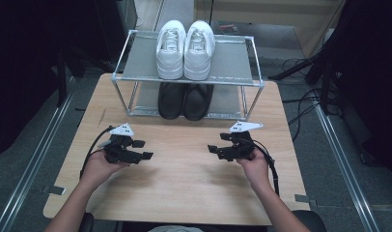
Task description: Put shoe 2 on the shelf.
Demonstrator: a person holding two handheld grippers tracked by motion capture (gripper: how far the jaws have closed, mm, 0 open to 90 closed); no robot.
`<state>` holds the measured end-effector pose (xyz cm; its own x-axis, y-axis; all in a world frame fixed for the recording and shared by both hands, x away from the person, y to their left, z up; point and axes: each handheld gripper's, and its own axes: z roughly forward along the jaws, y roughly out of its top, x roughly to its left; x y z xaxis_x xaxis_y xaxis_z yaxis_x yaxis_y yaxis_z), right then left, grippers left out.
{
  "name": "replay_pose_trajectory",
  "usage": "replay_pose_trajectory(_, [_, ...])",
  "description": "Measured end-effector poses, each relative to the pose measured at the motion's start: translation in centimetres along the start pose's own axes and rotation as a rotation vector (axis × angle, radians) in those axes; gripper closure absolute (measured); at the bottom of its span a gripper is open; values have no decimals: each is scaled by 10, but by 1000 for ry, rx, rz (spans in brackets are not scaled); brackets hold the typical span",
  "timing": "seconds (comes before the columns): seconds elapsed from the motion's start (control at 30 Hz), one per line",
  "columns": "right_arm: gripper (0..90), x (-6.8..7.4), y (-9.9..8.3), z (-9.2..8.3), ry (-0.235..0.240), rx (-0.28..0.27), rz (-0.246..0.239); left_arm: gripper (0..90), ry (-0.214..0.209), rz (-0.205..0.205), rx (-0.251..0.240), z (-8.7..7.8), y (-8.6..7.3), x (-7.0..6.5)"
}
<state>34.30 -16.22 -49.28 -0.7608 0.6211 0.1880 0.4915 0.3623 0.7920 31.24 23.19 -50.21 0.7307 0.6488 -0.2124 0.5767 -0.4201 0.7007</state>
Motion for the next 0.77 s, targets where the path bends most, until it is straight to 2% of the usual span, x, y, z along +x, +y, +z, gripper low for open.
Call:
replay_pose_trajectory(0.17, [268, 1, -1, 3, 6, 16, -2, 355, -1, -2, 0, 0, 0, 0])
replay_pose_trajectory(0.4, [268, 5, 0, 4, 22, -3, 3, 322, -20, -55, -14, -1, 1, 2])
replay_pose_trajectory(0.63, [268, 4, -1, 6, 21, 15, 4, 305, -25, -59, -14, 0, 1, 1])
replay_pose_trajectory(0.77, [268, 5, 0, 7, 26, 14, 6, 272, -26, -73, 4, 3, 1, 1])
